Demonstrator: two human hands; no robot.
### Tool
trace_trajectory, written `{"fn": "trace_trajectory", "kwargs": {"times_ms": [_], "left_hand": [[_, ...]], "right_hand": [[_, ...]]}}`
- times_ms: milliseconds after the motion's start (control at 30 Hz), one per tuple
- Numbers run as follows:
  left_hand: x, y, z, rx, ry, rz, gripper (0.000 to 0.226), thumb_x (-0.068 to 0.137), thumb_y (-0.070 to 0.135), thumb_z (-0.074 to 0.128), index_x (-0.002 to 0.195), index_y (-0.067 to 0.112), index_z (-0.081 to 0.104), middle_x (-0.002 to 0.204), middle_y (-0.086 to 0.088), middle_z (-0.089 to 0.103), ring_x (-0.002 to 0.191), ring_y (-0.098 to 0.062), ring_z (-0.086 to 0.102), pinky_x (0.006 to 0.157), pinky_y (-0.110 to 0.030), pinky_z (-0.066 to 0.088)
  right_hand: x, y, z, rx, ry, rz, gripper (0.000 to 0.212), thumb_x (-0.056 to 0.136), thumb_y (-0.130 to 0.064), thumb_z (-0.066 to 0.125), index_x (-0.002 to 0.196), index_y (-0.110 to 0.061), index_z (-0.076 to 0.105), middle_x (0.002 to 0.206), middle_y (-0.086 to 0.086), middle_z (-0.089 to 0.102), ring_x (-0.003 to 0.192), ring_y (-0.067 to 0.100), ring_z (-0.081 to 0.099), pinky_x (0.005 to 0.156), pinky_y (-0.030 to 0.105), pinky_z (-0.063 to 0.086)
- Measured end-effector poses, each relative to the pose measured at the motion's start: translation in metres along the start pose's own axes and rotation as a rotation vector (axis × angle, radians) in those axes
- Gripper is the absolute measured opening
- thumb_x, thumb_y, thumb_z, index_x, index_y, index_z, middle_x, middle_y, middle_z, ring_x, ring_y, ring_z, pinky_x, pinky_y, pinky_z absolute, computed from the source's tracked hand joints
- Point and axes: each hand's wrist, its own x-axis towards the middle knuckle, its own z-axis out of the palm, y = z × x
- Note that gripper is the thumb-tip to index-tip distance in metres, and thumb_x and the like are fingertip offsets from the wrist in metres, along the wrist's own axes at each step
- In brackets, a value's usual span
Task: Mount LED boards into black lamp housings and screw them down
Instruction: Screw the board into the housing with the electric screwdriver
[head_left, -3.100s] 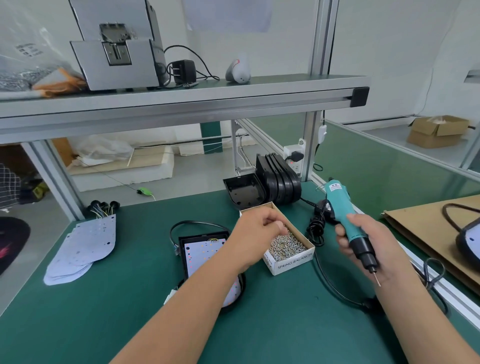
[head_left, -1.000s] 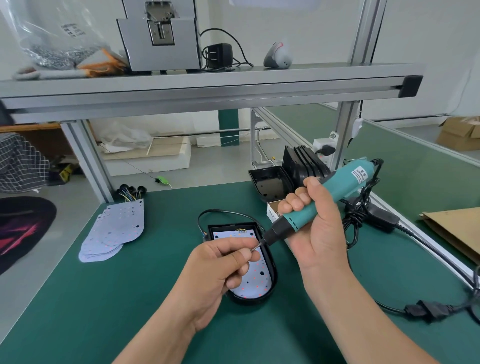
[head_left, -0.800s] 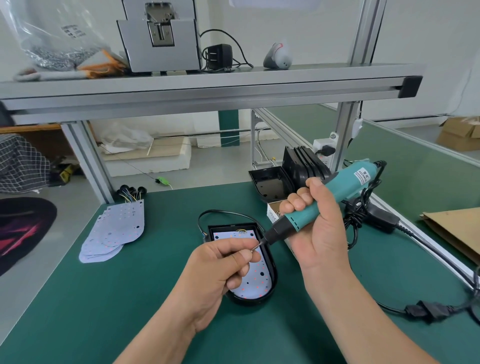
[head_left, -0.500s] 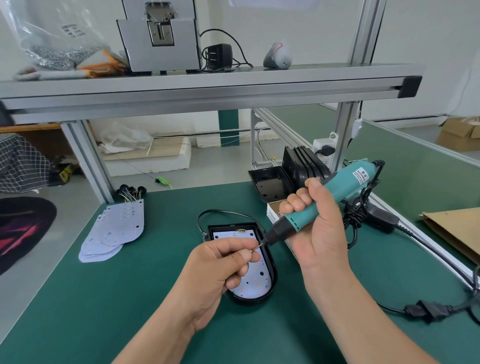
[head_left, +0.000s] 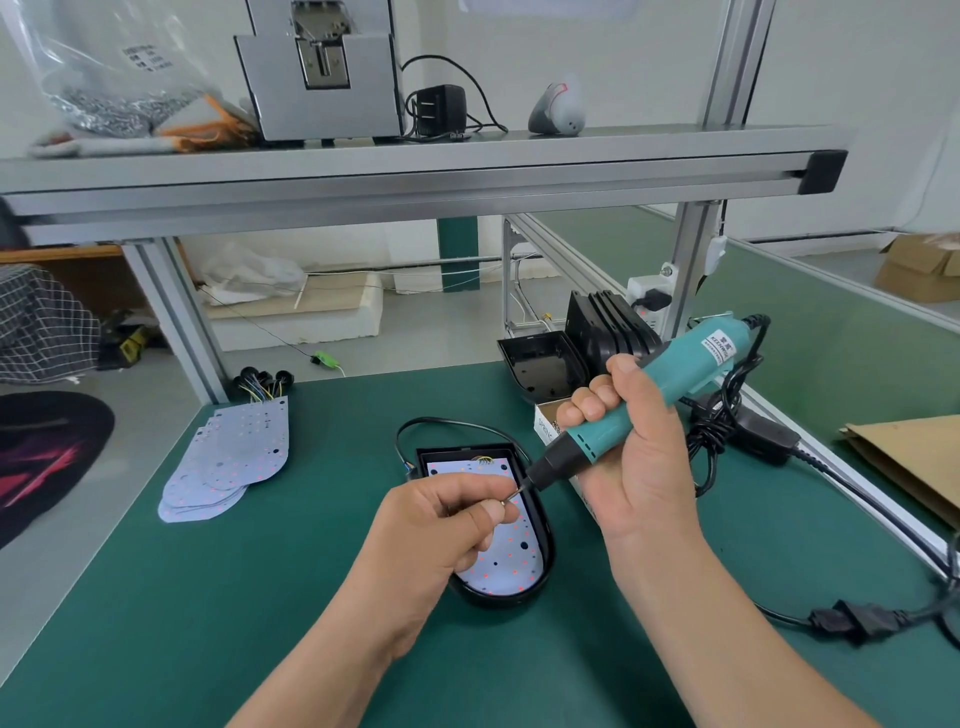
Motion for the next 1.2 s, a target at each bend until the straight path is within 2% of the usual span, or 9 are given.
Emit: {"fn": "trace_trajectory", "kwargs": {"times_ms": [200,367,467,600,700,867,1000,1100,1200], "left_hand": [[0.001,0.000,0.002,0.205,0.083,0.085,0.039,0.096,0.010,0.072,0.098,0.049,0.081,0.092,0.002,0.081,0.065,-0.006,0.057,0.063,-0.015,0.047],[-0.001,0.003,0.000,0.050,-0.017,0.035,0.026,0.085,0.022,0.073,0.102,0.040,0.082,0.092,-0.006,0.081,0.065,-0.013,0.052,0.057,-0.019,0.042],[-0.001,0.005,-0.001,0.033,-0.033,0.029,0.028,0.081,0.024,0.071,0.104,0.037,0.082,0.092,-0.007,0.081,0.066,-0.013,0.052,0.057,-0.020,0.042],[-0.001,0.000,-0.001,0.123,-0.021,0.062,0.028,0.091,0.020,0.071,0.103,0.043,0.081,0.094,-0.002,0.082,0.066,-0.010,0.054,0.060,-0.017,0.045],[0.000,-0.003,-0.001,0.158,-0.016,0.049,0.028,0.098,0.012,0.069,0.103,0.036,0.082,0.095,-0.001,0.082,0.066,-0.010,0.054,0.059,-0.017,0.045],[-0.001,-0.004,-0.001,0.248,-0.020,0.036,0.028,0.104,0.011,0.061,0.114,0.031,0.077,0.099,0.007,0.082,0.064,-0.007,0.052,0.060,-0.015,0.045],[0.000,-0.005,0.000,0.244,-0.010,0.038,0.030,0.107,0.013,0.057,0.120,0.033,0.075,0.102,0.007,0.082,0.063,-0.009,0.047,0.060,-0.017,0.044],[0.001,-0.004,-0.001,0.222,0.029,0.044,0.033,0.108,0.013,0.055,0.116,0.037,0.076,0.101,0.005,0.082,0.064,-0.010,0.049,0.061,-0.020,0.045],[0.005,-0.002,-0.008,0.198,0.161,0.074,0.036,0.105,0.013,0.057,0.101,0.041,0.080,0.100,0.011,0.081,0.064,-0.006,0.052,0.063,-0.022,0.047]], "right_hand": [[-0.001,0.006,-0.001,-0.026,0.125,0.006,0.018,0.098,-0.018,0.073,0.094,-0.016,0.056,0.073,-0.001,0.050,0.064,0.014,0.050,0.065,0.031,0.051],[-0.001,0.003,-0.002,0.008,-0.044,0.009,0.014,0.098,-0.020,0.071,0.096,-0.017,0.058,0.074,-0.003,0.047,0.064,0.013,0.049,0.066,0.029,0.049],[0.000,0.004,-0.003,0.002,-0.060,0.018,0.014,0.099,-0.021,0.071,0.097,-0.017,0.057,0.075,-0.003,0.048,0.064,0.012,0.049,0.067,0.029,0.050],[0.001,0.009,-0.005,-0.006,0.051,0.029,0.023,0.091,-0.022,0.077,0.099,-0.014,0.057,0.073,-0.003,0.050,0.062,0.012,0.051,0.064,0.028,0.052],[0.001,0.011,-0.007,0.001,0.103,0.026,0.030,0.085,-0.025,0.080,0.101,-0.012,0.058,0.072,-0.003,0.050,0.061,0.012,0.051,0.062,0.028,0.051],[-0.001,0.012,-0.007,0.009,0.150,0.023,0.025,0.090,-0.025,0.078,0.099,-0.013,0.058,0.072,-0.003,0.050,0.061,0.011,0.051,0.062,0.028,0.051],[-0.001,0.012,-0.008,0.009,0.176,0.030,0.020,0.095,-0.023,0.075,0.096,-0.015,0.056,0.072,-0.003,0.049,0.060,0.011,0.051,0.061,0.028,0.052],[-0.001,0.012,-0.009,0.013,0.176,0.033,0.019,0.096,-0.023,0.075,0.094,-0.015,0.057,0.072,-0.003,0.049,0.061,0.011,0.051,0.063,0.028,0.052],[0.000,0.012,-0.011,-0.001,0.175,0.033,0.019,0.097,-0.020,0.074,0.094,-0.015,0.056,0.071,-0.002,0.050,0.060,0.012,0.051,0.062,0.028,0.051]]}}
